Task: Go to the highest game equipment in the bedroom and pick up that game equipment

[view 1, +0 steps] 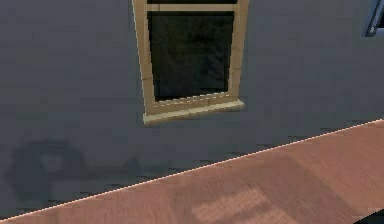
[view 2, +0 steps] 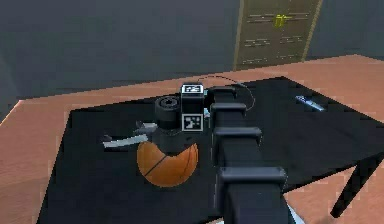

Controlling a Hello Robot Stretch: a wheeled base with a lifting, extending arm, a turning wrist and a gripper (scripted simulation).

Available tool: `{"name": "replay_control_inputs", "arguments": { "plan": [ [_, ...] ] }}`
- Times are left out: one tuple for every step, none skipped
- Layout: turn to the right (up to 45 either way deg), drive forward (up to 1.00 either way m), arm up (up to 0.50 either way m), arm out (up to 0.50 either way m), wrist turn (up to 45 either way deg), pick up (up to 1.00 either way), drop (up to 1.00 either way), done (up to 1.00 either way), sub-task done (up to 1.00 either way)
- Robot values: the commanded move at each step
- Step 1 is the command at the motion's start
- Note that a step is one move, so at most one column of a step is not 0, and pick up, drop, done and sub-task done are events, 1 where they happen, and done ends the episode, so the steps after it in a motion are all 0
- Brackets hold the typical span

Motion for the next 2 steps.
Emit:
{"name": "replay_control_inputs", "arguments": {
  "plan": [
    [0.0,0.0,0.0,0.0,27.0,0.0,0.0,0.0,0.0],
    [0.0,0.0,-0.2,0.0,0.0,0.0,0.0,0.0,0.0]
  ]
}}
